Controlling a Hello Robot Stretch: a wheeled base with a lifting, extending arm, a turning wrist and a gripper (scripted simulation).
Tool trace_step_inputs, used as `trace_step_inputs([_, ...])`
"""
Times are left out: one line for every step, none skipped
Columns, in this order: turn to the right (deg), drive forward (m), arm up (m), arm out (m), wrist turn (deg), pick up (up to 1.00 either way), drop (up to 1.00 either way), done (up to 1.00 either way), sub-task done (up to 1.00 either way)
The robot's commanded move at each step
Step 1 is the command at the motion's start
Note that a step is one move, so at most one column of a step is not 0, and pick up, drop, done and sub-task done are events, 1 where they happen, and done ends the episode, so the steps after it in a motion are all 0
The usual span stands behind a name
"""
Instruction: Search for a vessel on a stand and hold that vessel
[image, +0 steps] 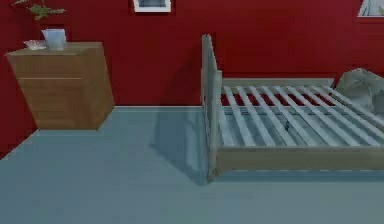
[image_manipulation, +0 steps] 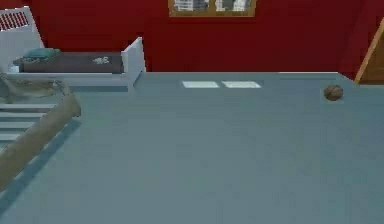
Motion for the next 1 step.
trace_step_inputs([45.0,0.00,0.00,0.00,0.0,0.00,0.00,0.00,0.00])
